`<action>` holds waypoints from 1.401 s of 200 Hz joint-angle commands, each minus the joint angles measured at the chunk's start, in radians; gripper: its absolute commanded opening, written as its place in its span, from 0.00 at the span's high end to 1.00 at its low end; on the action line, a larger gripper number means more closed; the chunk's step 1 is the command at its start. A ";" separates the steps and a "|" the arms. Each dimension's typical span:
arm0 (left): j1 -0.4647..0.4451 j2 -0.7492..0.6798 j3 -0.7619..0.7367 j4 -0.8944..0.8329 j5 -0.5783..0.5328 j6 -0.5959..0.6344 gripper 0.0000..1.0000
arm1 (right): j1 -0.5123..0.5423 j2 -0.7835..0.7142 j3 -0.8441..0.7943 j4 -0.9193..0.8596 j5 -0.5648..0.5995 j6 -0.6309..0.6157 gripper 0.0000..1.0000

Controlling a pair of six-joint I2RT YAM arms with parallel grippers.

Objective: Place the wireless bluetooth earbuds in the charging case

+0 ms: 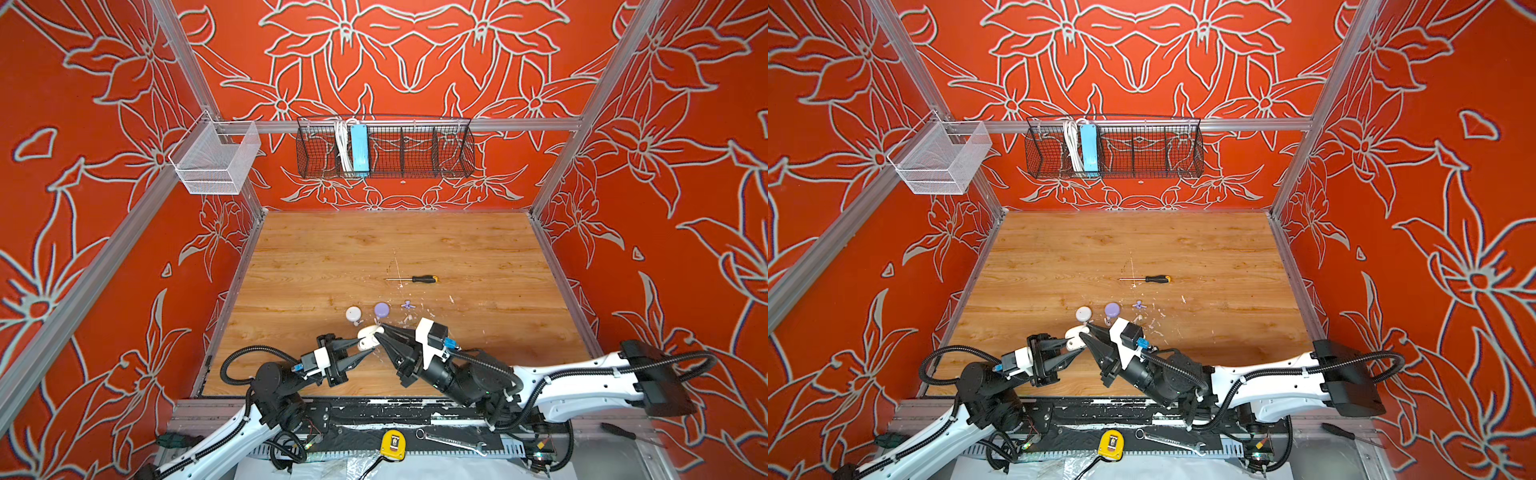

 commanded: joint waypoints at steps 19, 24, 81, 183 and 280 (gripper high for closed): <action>-0.010 -0.002 -0.025 0.047 0.021 0.015 1.00 | 0.008 -0.041 -0.046 0.045 -0.014 -0.042 0.86; -0.012 -0.002 -0.025 0.047 0.021 0.015 1.00 | 0.008 -0.043 -0.049 0.045 -0.009 -0.041 0.86; -0.013 -0.004 -0.022 0.035 0.011 0.018 1.00 | 0.007 -0.010 -0.031 0.033 0.047 -0.010 0.86; -0.014 -0.044 -0.026 0.007 -0.038 0.011 1.00 | 0.008 0.063 0.009 0.051 0.038 0.004 0.86; -0.016 -0.057 -0.026 0.004 -0.046 0.006 1.00 | 0.008 0.104 0.014 0.078 0.025 0.010 0.86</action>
